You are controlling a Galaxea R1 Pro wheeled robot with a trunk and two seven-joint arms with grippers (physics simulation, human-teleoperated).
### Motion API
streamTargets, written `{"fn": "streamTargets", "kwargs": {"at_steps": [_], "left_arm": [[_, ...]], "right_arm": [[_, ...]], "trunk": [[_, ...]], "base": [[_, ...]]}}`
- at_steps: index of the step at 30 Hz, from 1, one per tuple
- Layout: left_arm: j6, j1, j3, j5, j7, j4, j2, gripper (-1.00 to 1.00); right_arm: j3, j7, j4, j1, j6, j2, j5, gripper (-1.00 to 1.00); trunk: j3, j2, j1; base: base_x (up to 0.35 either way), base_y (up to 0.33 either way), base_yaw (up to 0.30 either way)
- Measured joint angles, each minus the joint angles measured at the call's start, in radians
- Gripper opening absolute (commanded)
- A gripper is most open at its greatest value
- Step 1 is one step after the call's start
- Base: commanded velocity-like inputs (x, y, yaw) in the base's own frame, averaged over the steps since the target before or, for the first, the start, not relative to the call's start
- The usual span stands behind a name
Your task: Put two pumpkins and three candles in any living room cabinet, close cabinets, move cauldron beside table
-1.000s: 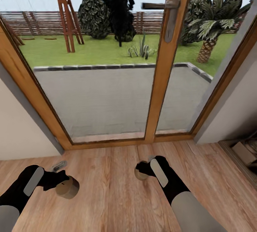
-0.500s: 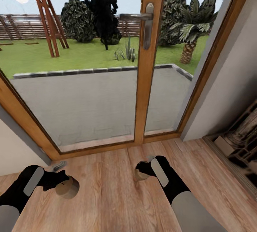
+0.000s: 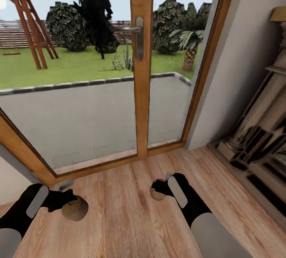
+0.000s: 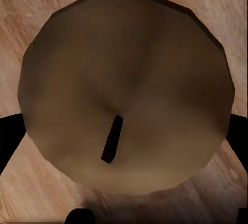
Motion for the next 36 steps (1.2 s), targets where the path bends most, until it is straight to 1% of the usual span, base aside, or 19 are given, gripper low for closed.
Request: {"fn": "streamTargets", "kwargs": {"at_steps": [7,18,25,31,36], "left_arm": [[0.000,0.000,0.001,0.001,0.000,0.000,0.000,-1.00],[0.000,0.000,0.002,0.000,0.000,0.000,0.000,-1.00],[-0.001,0.000,0.005,0.000,0.000,0.000,0.001,-1.00],[-0.001,0.000,0.007,0.000,-0.001,0.000,0.002,-1.00],[0.000,0.000,0.008,0.002,-0.002,0.000,0.002,-1.00]], "right_arm": [[0.001,0.000,0.000,0.000,0.001,0.000,0.001,-1.00],[0.003,0.000,0.002,0.000,0.001,0.000,0.001,-1.00],[0.004,0.000,0.002,0.000,0.003,0.001,0.001,-1.00],[0.005,-0.001,0.002,0.000,0.003,0.002,0.002,-1.00],[0.006,0.000,0.002,0.000,0.003,0.003,0.003,-1.00]], "trunk": [[0.030,0.049,-0.027],[0.076,0.126,-0.069],[0.106,0.175,-0.096],[0.131,0.217,-0.119],[0.152,0.252,-0.138]], "base": [[-0.199,0.000,-0.236],[-0.294,0.000,-0.236],[-0.056,0.000,-0.236],[-0.224,0.000,-0.236],[-0.067,0.000,-0.201]]}}
